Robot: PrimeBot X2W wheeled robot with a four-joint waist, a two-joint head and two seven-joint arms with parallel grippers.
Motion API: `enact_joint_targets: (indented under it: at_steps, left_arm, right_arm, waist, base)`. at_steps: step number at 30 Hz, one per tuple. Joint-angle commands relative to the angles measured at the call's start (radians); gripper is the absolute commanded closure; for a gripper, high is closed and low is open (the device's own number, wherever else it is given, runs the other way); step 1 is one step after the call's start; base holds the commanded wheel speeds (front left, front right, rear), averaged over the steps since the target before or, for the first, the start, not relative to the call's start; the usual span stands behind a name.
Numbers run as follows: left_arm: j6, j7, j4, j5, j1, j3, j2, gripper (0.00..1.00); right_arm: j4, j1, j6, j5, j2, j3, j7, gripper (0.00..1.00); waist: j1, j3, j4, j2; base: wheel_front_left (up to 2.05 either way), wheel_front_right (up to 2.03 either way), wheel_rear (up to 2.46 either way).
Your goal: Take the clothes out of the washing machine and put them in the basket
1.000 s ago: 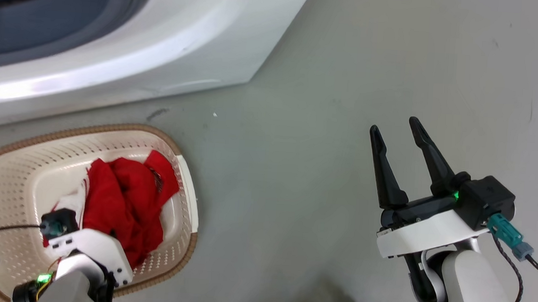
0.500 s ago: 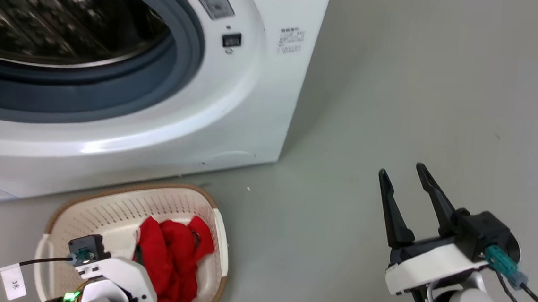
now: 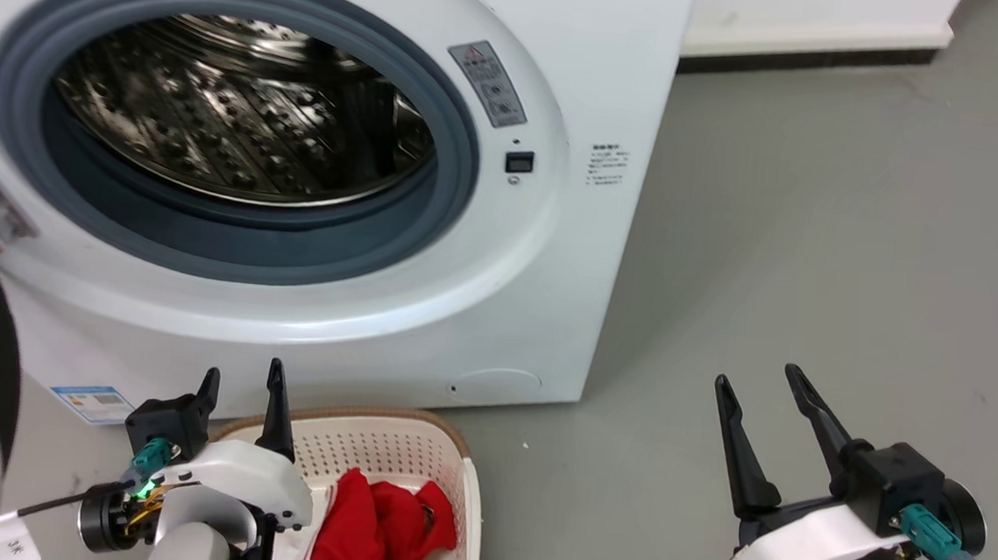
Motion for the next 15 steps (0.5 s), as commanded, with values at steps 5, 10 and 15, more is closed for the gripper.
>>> enact_joint_targets:
  at_steps: [5, 10, 15]
  left_arm:
    - [0.005, -0.002, -0.215, 0.056, 0.086, -0.017, -0.007, 0.0]
    - [0.026, -0.001, -0.377, 0.108, 0.185, -0.033, 0.024, 0.0]
    - [0.041, 0.039, -0.496, 0.147, 0.267, -0.046, 0.058, 0.0]
  right_arm:
    - [-0.045, 0.05, -0.001, -0.021, 0.0, -0.026, 0.027, 0.0]
    - [-0.074, 0.081, -0.001, -0.035, 0.0, -0.038, 0.05, 0.0]
    - [-0.1, 0.106, -0.001, -0.041, 0.0, -0.051, 0.064, 0.0]
  waist:
    - [0.0002, -0.065, 0.053, 0.0]
    - [0.0002, -0.102, 0.059, 0.0]
    - [0.0002, -0.122, 0.067, 0.0]
  base:
    - [0.0, 0.0, 0.0]
    - [0.0, 0.0, 0.0]
    - [0.0, 0.0, 0.0]
